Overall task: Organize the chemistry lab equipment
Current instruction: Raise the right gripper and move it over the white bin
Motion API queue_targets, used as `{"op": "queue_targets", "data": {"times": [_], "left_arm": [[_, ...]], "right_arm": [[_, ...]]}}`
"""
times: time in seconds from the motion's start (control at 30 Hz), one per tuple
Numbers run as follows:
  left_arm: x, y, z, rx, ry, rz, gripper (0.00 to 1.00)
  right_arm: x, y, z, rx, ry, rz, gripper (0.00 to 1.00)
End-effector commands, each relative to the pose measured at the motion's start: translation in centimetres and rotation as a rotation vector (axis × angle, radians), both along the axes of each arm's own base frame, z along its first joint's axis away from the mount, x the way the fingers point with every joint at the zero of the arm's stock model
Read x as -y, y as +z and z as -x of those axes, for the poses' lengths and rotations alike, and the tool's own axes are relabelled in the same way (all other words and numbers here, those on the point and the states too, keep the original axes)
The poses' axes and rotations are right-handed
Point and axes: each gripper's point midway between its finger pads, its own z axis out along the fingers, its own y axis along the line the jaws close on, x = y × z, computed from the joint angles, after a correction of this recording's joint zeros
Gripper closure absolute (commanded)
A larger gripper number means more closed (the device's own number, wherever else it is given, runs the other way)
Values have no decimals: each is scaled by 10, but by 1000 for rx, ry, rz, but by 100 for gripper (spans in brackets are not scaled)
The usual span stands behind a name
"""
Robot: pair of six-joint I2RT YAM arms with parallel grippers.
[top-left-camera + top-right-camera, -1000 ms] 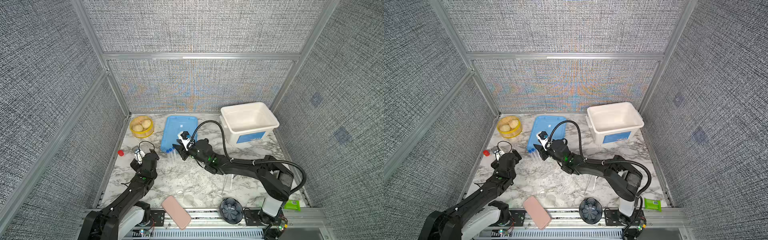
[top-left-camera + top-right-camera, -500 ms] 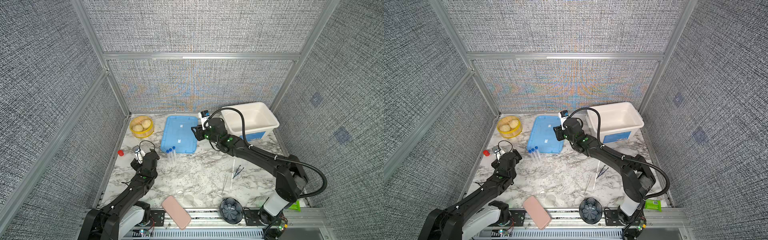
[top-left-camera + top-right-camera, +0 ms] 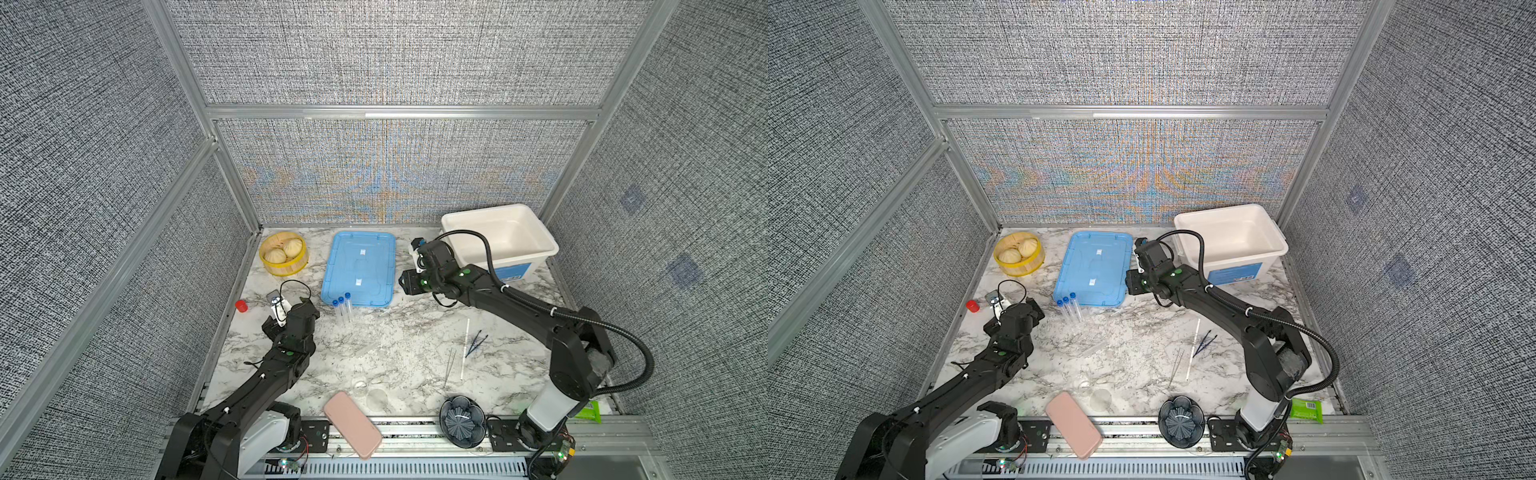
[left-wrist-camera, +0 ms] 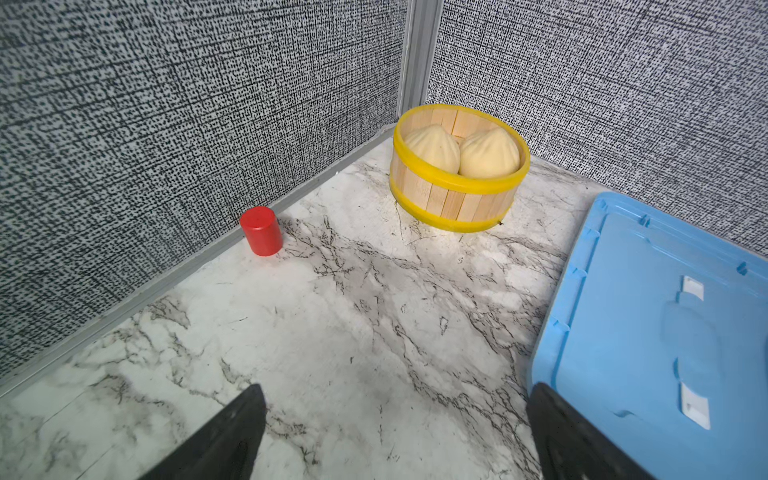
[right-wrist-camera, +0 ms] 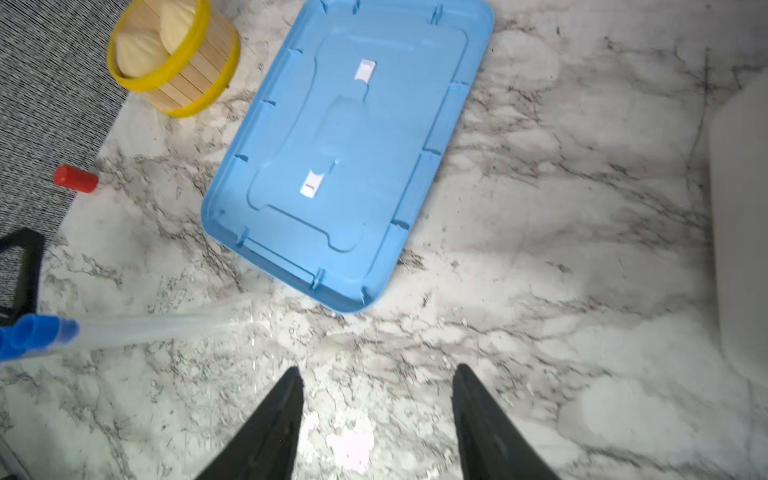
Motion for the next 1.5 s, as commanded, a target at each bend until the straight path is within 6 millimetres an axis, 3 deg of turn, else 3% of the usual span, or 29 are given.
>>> {"op": "queue_targets", "data": {"times": [0.0, 0.27, 0.4, 0.5, 0.67, 0.77, 0.83, 0.97, 1.13, 1.33, 1.47], "left_arm": [[-1, 6, -2, 16, 9, -3, 1], [1, 5, -3, 14, -5, -3, 1], [2, 6, -5, 11, -11, -6, 1], [2, 7, -4, 14, -11, -7, 1], [1, 8, -3, 21, -10, -6, 1], [1, 8, -3, 21, -11, -6, 1], [2, 8, -3, 21, -13, -5, 1], [1, 9, -2, 26, -15, -2, 1], [1, 10, 0, 32, -13, -2, 1], [2, 8, -1, 24, -18, -1, 1], [3, 6, -3, 12, -19, -4, 1]], "right_arm": [[27, -11, 18, -33, -15, 97, 43], [96, -22, 46, -60, -183, 240, 41], [117, -24, 56, -80, -228, 234, 40], [132, -13, 55, -54, -246, 239, 34], [125, 38, 35, 61, -150, 151, 26], [123, 62, 9, 110, -150, 145, 24], [126, 66, -11, 116, -170, 162, 24], [140, 61, -49, 61, -226, 181, 25], [147, 42, -72, -16, -225, 216, 25], [124, 19, -76, -142, -107, 172, 26], [108, 19, -74, -157, -53, 131, 29]]}}
